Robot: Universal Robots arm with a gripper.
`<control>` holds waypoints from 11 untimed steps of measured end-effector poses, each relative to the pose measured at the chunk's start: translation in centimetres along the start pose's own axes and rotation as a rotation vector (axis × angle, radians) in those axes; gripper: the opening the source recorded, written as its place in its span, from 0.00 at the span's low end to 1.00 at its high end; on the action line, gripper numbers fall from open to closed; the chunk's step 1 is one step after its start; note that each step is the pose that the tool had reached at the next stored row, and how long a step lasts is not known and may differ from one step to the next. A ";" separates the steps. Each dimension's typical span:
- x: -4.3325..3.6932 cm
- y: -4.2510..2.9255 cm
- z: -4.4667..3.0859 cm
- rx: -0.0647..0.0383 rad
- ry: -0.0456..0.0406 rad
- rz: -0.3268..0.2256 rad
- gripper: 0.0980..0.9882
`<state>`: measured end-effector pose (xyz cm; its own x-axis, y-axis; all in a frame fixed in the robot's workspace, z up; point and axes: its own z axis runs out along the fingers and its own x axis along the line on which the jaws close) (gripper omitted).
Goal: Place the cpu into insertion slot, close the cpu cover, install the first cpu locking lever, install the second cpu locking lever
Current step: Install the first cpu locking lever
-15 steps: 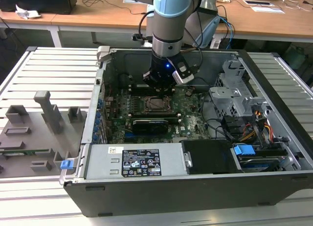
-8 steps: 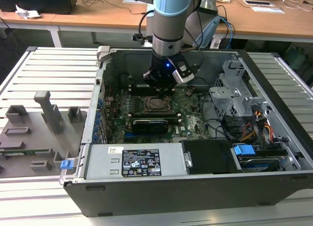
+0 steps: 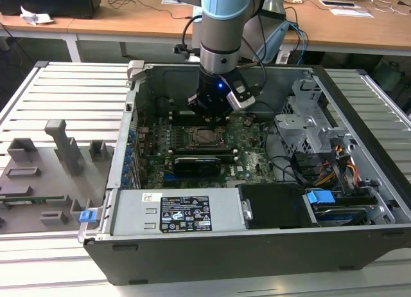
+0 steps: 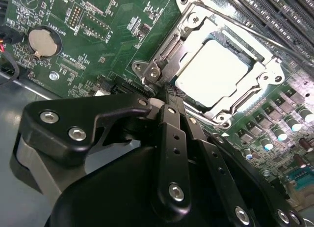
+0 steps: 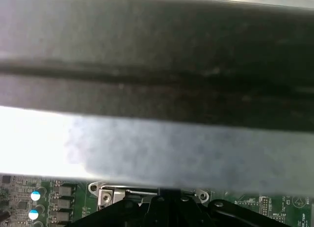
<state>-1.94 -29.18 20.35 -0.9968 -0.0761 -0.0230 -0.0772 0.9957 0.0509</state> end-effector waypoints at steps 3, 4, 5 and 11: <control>-0.01 0.00 0.09 0.014 0.0011 0.000 0.01; -0.01 -0.01 0.12 0.015 0.0013 0.000 0.01; 0.00 -0.01 0.24 0.015 0.0015 0.000 0.01; 0.16 -0.22 0.25 -0.020 0.0024 0.001 0.01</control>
<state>-2.08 -29.39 20.09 -0.9969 -0.0756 -0.0206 -0.0769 0.9945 0.0706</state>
